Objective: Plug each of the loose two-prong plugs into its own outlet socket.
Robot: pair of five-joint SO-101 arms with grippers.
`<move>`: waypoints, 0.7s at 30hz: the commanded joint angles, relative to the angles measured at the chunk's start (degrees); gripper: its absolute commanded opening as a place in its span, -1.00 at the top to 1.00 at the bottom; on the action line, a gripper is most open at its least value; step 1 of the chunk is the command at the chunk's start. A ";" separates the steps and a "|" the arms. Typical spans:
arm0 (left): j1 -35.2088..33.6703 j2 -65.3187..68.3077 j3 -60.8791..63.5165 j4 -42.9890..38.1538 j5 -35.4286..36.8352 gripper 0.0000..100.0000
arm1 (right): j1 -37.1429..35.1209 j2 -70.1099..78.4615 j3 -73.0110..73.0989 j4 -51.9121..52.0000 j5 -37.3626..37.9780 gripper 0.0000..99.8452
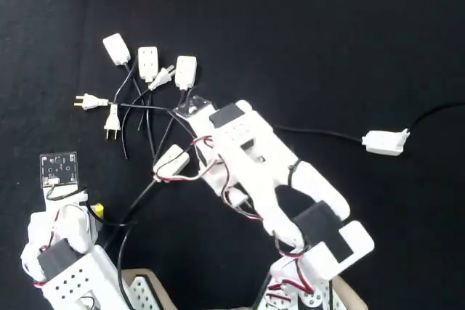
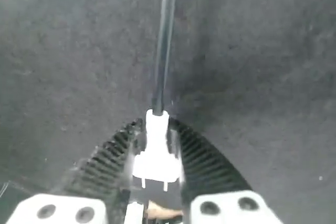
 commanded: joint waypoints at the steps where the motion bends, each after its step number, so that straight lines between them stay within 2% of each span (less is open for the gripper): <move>1: 0.66 -0.09 -0.40 -0.09 -0.18 0.42 | 0.88 2.59 -1.01 -1.85 -0.44 0.63; 4: 0.66 -0.09 -0.40 -0.09 -0.18 0.42 | 2.02 6.11 -4.09 -1.23 -0.35 0.36; 6: 0.66 -0.09 -0.40 0.00 -0.18 0.42 | 2.11 6.37 -5.32 0.35 0.88 0.31; 10: 0.66 -0.09 -0.40 0.00 -0.18 0.42 | 4.48 4.97 -6.55 2.73 3.78 0.41; 16: 0.66 -0.09 -0.40 -0.09 -0.18 0.42 | 5.45 4.26 -2.68 2.46 6.77 0.70; 21: 0.66 -0.09 -0.40 -0.09 -0.18 0.42 | 3.87 4.18 -1.89 2.46 6.51 0.66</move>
